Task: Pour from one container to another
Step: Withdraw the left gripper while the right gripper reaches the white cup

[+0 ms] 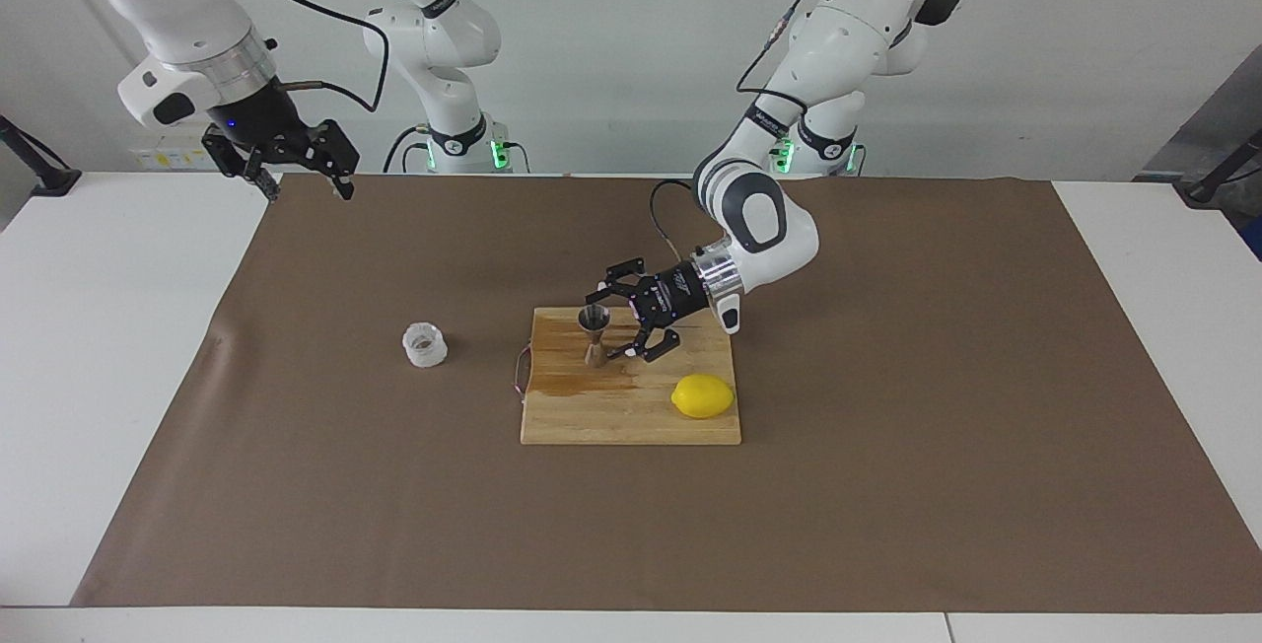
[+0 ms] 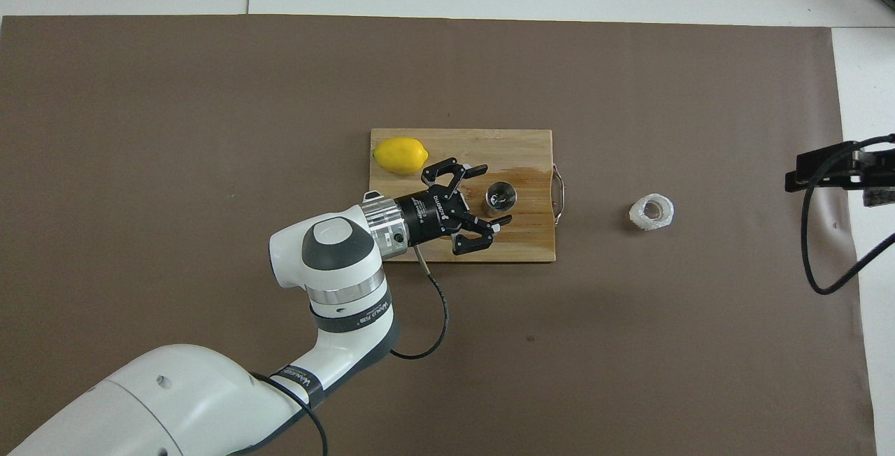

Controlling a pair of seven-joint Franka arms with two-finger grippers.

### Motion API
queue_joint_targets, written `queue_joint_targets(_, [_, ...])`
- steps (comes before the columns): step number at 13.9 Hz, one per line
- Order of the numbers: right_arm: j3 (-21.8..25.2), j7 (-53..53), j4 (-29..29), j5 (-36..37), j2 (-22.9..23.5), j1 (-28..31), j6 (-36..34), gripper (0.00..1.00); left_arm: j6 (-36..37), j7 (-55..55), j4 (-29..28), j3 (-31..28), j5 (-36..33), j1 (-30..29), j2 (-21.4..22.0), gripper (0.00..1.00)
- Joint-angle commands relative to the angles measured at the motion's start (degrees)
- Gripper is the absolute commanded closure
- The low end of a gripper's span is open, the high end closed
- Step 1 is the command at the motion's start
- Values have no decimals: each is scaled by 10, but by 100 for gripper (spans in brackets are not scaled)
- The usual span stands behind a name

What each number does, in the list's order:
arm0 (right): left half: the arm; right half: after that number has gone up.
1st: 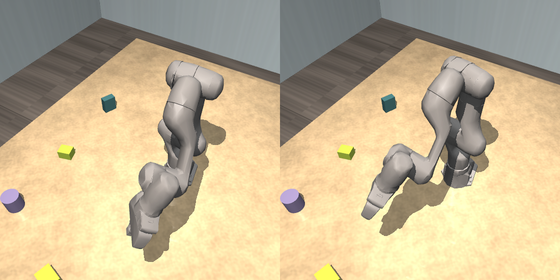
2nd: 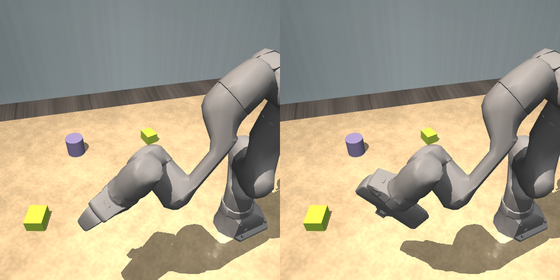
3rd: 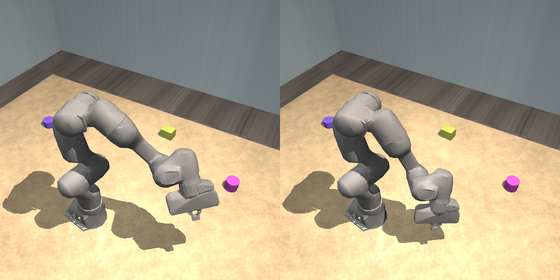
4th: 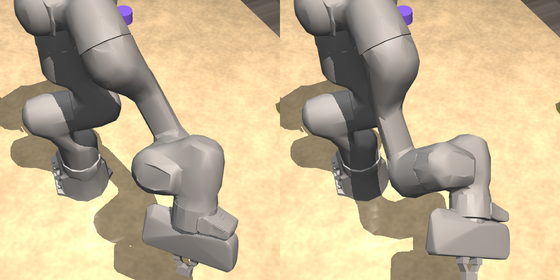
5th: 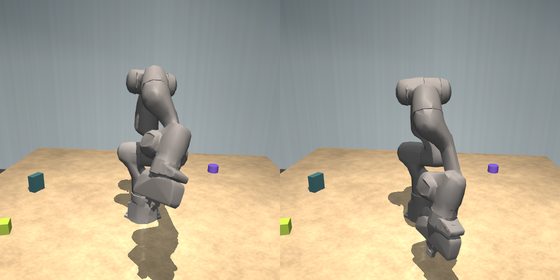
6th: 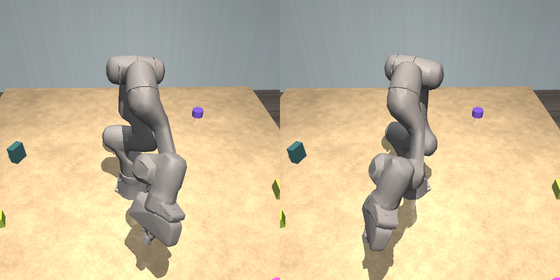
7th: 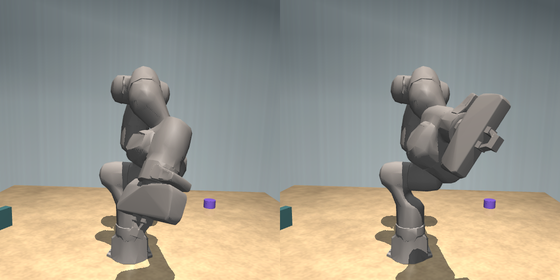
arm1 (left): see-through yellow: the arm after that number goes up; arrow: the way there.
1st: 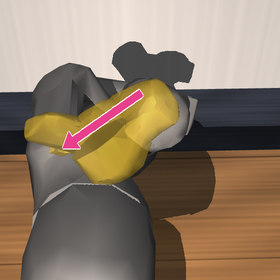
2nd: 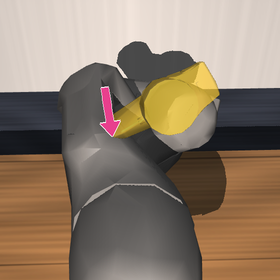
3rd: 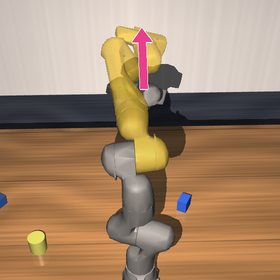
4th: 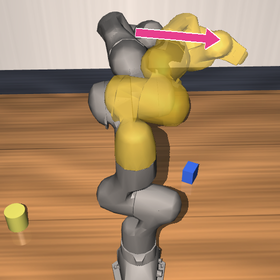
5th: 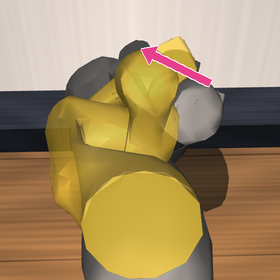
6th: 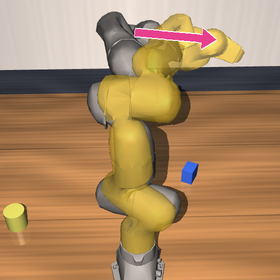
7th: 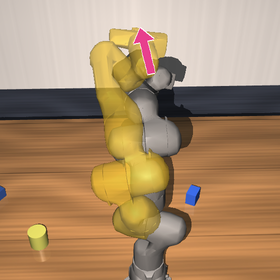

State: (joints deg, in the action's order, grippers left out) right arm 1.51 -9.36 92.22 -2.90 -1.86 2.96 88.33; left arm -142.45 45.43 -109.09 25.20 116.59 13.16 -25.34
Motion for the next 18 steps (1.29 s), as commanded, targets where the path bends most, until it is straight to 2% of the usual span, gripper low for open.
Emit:
queue_joint_targets(1, [-4, -129, 37, -9, -22, 20, 3, 0, -8, 7, 26, -3, -49, 1, 6, 0])
queue_joint_targets(6, [-3, -401, 125, -22, -53, 50, 111, 0, 16, 12, 43, -2, -200, -48, 47, 0])
queue_joint_targets(9, [-4, -562, 150, -33, -54, 50, 132, 0, 26, 12, 38, -3, -277, -66, 79, 0])
queue_joint_targets(11, [-3, -634, 171, -81, -47, 56, 145, 0, 26, 12, 30, -3, -344, -81, 97, 0])
queue_joint_targets(14, [-3, -785, 193, -156, -4, 84, 177, 0, 25, 9, 27, -5, -435, -91, 113, 0])
queue_joint_targets(16, [-3, -882, 191, -198, 53, 100, 181, 0, 24, 9, 27, -7, -515, -90, 125, 0])
queue_joint_targets(18, [-3, -965, 192, -238, 87, 100, 207, 0, 27, 9, 27, -7, -586, -91, 142, 0])
